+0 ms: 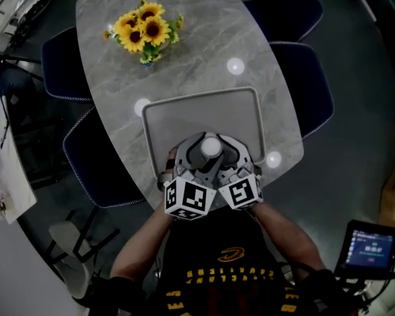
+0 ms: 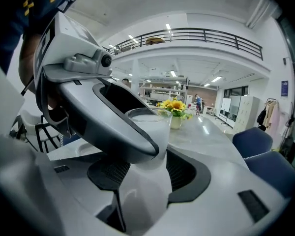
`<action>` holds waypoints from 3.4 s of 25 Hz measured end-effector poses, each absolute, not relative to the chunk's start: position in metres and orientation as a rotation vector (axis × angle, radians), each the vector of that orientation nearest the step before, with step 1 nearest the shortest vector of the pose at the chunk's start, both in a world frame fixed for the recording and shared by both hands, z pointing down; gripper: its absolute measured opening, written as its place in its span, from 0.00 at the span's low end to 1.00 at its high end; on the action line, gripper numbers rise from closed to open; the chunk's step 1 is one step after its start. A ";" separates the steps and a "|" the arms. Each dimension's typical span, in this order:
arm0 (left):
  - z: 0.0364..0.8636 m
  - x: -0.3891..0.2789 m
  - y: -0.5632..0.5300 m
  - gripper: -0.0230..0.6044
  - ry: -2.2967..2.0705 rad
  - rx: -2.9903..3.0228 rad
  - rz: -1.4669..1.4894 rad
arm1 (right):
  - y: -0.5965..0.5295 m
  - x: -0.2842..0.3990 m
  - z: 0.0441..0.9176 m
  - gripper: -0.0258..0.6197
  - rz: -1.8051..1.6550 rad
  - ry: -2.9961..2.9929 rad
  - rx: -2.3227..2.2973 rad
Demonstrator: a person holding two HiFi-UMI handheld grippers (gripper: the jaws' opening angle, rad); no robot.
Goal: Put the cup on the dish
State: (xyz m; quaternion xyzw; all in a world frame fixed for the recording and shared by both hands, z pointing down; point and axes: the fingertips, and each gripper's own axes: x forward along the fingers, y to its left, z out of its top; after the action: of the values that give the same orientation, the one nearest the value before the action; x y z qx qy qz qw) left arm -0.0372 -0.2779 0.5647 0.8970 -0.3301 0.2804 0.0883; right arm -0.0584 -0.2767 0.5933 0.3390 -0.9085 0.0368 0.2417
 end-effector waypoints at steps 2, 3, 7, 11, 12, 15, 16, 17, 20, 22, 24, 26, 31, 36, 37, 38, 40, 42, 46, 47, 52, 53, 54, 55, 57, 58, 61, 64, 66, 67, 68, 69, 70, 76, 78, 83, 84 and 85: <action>0.576 -0.039 -0.281 0.46 -0.976 2.645 0.835 | -0.279 -0.059 0.603 0.40 0.097 -2.467 0.908; 0.580 -0.039 -0.282 0.46 -0.975 2.635 0.840 | -0.281 -0.060 0.607 0.40 0.088 -2.460 0.896; 0.590 -0.041 -0.284 0.46 -0.969 2.614 0.873 | -0.281 -0.060 0.618 0.40 0.083 -2.434 0.865; 0.596 -0.041 -0.286 0.46 -0.956 2.607 0.899 | -0.284 -0.061 0.623 0.40 0.089 -2.424 0.876; 0.596 -0.041 -0.286 0.46 -0.955 2.606 0.902 | -0.284 -0.061 0.624 0.40 0.090 -2.422 0.874; 0.597 -0.041 -0.288 0.46 -0.954 2.608 0.910 | -0.285 -0.061 0.625 0.40 0.095 -2.415 0.875; 0.597 -0.041 -0.289 0.46 -0.953 2.609 0.912 | -0.286 -0.061 0.625 0.40 0.098 -2.413 0.879; 0.598 -0.041 -0.289 0.46 -0.951 2.609 0.914 | -0.287 -0.061 0.625 0.40 0.098 -2.409 0.881; 0.599 -0.041 -0.290 0.46 -0.946 2.605 0.918 | -0.288 -0.061 0.625 0.40 0.093 -2.398 0.878; 0.600 -0.041 -0.290 0.46 -0.945 2.602 0.921 | -0.287 -0.061 0.627 0.40 0.090 -2.395 0.869; 0.601 -0.042 -0.290 0.46 -0.948 2.597 0.920 | -0.288 -0.061 0.627 0.40 0.078 -2.390 0.861; 0.603 -0.042 -0.290 0.46 -0.947 2.590 0.921 | -0.288 -0.061 0.628 0.40 0.081 -2.385 0.860; 0.606 -0.042 -0.290 0.46 -0.946 2.571 0.929 | -0.289 -0.061 0.629 0.40 0.075 -2.358 0.844; 0.609 -0.043 -0.290 0.46 -0.952 2.559 0.923 | -0.289 -0.062 0.632 0.40 0.062 -2.334 0.826; 0.610 -0.044 -0.290 0.46 -0.953 2.556 0.922 | -0.289 -0.062 0.633 0.40 0.058 -2.328 0.820; 0.611 -0.044 -0.290 0.46 -0.954 2.551 0.921 | -0.289 -0.062 0.634 0.40 0.054 -2.321 0.813; 0.614 -0.045 -0.289 0.46 -0.957 2.546 0.921 | -0.288 -0.063 0.637 0.40 0.053 -2.308 0.792; 0.615 -0.044 -0.289 0.46 -0.961 2.552 0.924 | -0.287 -0.063 0.640 0.40 0.054 -2.300 0.772; 0.615 -0.044 -0.289 0.46 -0.966 2.573 0.913 | -0.287 -0.064 0.641 0.40 0.045 -2.298 0.750; 0.615 -0.044 -0.289 0.46 -0.968 2.577 0.907 | -0.287 -0.064 0.641 0.40 0.045 -2.298 0.748; 0.615 -0.044 -0.290 0.46 -0.984 2.593 0.874 | -0.287 -0.064 0.644 0.40 0.052 -2.298 0.743; 0.615 -0.044 -0.290 0.46 -0.987 2.596 0.869 | -0.287 -0.064 0.645 0.40 0.052 -2.295 0.742; 0.616 -0.044 -0.290 0.46 -0.990 2.596 0.865 | -0.288 -0.064 0.645 0.40 0.050 -2.293 0.742; 0.617 -0.044 -0.290 0.46 -0.992 2.593 0.860 | -0.288 -0.064 0.645 0.40 0.047 -2.290 0.741; 0.618 -0.045 -0.290 0.46 -0.990 2.580 0.848 | -0.288 -0.064 0.646 0.40 0.040 -2.285 0.740; 0.619 -0.045 -0.290 0.46 -0.987 2.572 0.843 | -0.288 -0.063 0.646 0.40 0.040 -2.284 0.741; 0.620 -0.045 -0.291 0.46 -0.980 2.559 0.834 | -0.288 -0.063 0.646 0.40 0.045 -2.283 0.743; 0.620 -0.047 -0.292 0.46 -0.984 2.551 0.825 | -0.288 -0.062 0.647 0.40 0.033 -2.279 0.740; 0.619 -0.048 -0.293 0.49 -0.996 2.548 0.822 | -0.287 -0.062 0.648 0.40 0.024 -2.275 0.732; 0.619 -0.049 -0.294 0.50 -1.001 2.544 0.822 | -0.286 -0.062 0.648 0.40 0.023 -2.274 0.727; 0.618 -0.050 -0.294 0.50 -1.005 2.540 0.821 | -0.286 -0.062 0.648 0.40 0.024 -2.273 0.725; 0.618 -0.050 -0.294 0.51 -1.006 2.536 0.818 | -0.285 -0.061 0.649 0.40 0.027 -2.273 0.728; 0.618 -0.051 -0.294 0.51 -1.008 2.533 0.815 | -0.285 -0.060 0.649 0.40 0.031 -2.273 0.733; 0.615 -0.057 -0.294 0.51 -1.036 2.523 0.804 | -0.286 -0.055 0.650 0.40 0.042 -2.269 0.751; 0.615 -0.059 -0.292 0.51 -1.045 2.526 0.819 | -0.285 -0.054 0.650 0.40 0.047 -2.272 0.756; 0.614 -0.066 -0.281 0.51 -1.067 2.492 0.819 | -0.281 -0.047 0.642 0.40 0.071 -2.286 0.789; 0.613 -0.068 -0.279 0.51 -1.070 2.482 0.815 | -0.281 -0.045 0.639 0.40 0.080 -2.293 0.804; 0.614 -0.070 -0.278 0.51 -1.075 2.471 0.811 | -0.282 -0.044 0.637 0.40 0.089 -2.303 0.818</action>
State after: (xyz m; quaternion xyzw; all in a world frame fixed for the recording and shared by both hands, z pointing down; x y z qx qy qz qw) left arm -0.0697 -0.2778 0.6137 0.8663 -0.3769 0.2844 0.1630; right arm -0.0441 -0.2820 0.6370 0.3144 -0.8852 0.0340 0.3412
